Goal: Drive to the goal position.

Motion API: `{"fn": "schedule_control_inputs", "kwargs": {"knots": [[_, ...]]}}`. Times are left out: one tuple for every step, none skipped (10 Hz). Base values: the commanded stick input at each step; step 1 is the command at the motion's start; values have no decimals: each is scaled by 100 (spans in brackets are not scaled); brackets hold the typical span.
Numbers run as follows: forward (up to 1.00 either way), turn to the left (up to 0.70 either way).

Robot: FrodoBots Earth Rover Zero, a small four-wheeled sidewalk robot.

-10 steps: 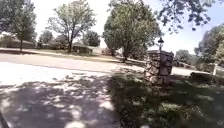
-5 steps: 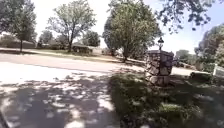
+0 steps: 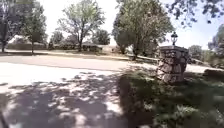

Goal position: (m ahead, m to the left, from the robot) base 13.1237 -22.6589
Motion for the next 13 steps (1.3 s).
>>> {"fn": "schedule_control_inputs", "kwargs": {"knots": [[70, 0], [70, 0], [70, 0], [70, 0], [70, 0], [70, 0], [70, 0], [70, 0], [70, 0], [70, 0], [70, 0], [70, 0], [70, 0]]}}
